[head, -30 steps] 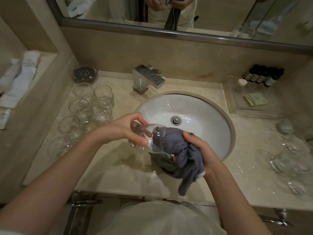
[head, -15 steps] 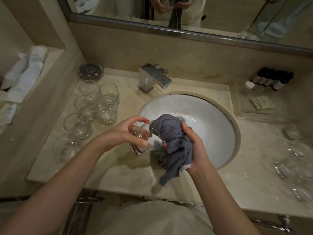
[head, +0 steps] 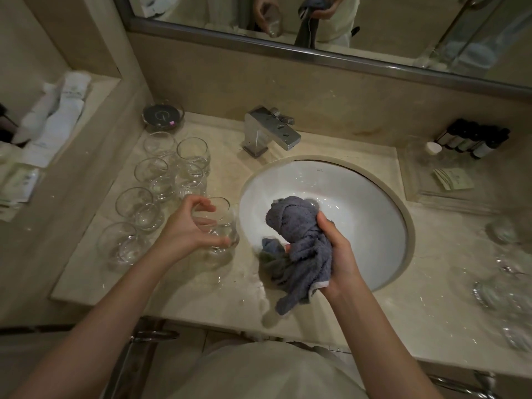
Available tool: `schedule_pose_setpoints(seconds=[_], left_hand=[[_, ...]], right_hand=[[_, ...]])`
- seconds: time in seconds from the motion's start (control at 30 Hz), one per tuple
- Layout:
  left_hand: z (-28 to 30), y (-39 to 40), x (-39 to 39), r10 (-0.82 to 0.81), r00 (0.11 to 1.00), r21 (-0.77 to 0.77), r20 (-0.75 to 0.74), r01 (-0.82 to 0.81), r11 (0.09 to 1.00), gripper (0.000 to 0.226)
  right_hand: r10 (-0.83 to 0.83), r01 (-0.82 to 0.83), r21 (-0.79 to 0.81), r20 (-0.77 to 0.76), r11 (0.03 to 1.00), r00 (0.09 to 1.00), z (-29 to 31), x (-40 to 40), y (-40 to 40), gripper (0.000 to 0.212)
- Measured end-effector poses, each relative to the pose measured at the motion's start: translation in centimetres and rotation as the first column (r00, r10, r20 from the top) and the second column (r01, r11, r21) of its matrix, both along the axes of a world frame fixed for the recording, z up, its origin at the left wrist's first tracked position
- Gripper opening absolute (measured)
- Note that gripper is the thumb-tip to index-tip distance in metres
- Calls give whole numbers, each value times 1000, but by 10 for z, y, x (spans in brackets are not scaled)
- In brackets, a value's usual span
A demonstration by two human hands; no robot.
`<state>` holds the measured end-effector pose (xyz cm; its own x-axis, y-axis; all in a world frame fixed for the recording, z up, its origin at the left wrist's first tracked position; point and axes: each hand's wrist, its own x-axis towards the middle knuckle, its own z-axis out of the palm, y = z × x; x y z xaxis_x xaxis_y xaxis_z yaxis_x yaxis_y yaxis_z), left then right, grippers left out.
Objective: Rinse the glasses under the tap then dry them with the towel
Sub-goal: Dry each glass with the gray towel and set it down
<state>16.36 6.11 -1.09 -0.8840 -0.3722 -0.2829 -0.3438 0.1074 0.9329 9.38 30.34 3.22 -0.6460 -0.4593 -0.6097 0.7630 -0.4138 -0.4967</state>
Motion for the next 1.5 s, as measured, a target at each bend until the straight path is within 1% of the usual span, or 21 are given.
schedule_pose_setpoints(seconds=[0.07,0.13,0.23,0.3,0.37,0.47,0.53,0.73,0.77,0.83,0.9,0.93,1.0,1.1,1.13,1.2,1.23,1.27,1.3,1.37,1.5], left_hand=[[-7,-7,0,52,999,-81,3,-52,995,97],[-10,-12,0,62,998,-174,-2,-62,983,104],[-15,-18,-2,39,999,-345,-23,-45,937,101],[-19,-23,-3,52,999,-468,-8,-50,882,94],[-21,-28,-4,79,996,-612,41,-38,790,94],[-19,-32,-7,111,987,-707,119,5,707,97],[-17,-35,-7,130,982,-733,137,12,681,100],[-17,-42,-6,148,972,-732,180,32,680,104],[-18,-42,-6,156,971,-736,181,29,676,104],[-19,-42,-6,185,964,-755,191,23,655,105],[-20,-42,-6,211,957,-766,197,16,643,106],[-21,-42,-6,221,955,-766,198,10,643,106],[-22,-42,-4,237,949,-768,205,6,640,106],[-25,-44,-3,253,945,-779,206,2,627,105],[-26,-44,-3,257,945,-783,203,-1,622,105],[-28,-43,-2,270,944,-792,190,-15,611,105],[-29,-43,-2,277,944,-793,180,-28,609,105],[-30,-43,-2,283,944,-790,169,-42,611,104],[-32,-43,-2,289,944,-787,159,-55,614,104],[-33,-45,-1,300,942,-784,153,-69,617,106],[-35,-46,-2,310,935,-779,172,-64,624,110]], right_hand=[[-19,18,-5,-9,1000,1000,-3,2,1,34],[-22,22,-12,-20,1000,1000,-4,3,2,38],[0,1,24,-11,1000,1000,-8,4,3,36],[-4,4,45,-8,999,1000,-11,4,2,35],[-2,3,44,-11,999,1000,-12,3,3,34],[-8,9,38,-14,999,1000,-13,2,6,34],[-3,3,38,-12,999,1000,-14,2,7,35],[12,-12,32,2,999,1000,-16,4,7,32],[30,-30,25,7,999,1000,-17,4,6,39],[46,-47,22,14,999,999,-21,3,5,62],[42,-43,23,18,999,999,-25,3,6,68],[41,-42,25,15,999,999,-26,2,6,62],[14,-14,30,13,999,1000,-25,3,7,40],[12,-12,23,24,1000,1000,-23,2,7,37],[26,-27,25,28,999,999,-22,3,5,41],[39,-39,13,22,999,999,-23,4,3,64],[29,-30,22,19,999,999,-24,5,3,71],[22,-23,34,24,999,999,-24,5,2,71],[27,-28,32,22,999,999,-23,5,3,64],[29,-29,-1,31,1000,999,-22,4,5,43],[20,-20,-8,25,1000,1000,-22,4,6,38]])
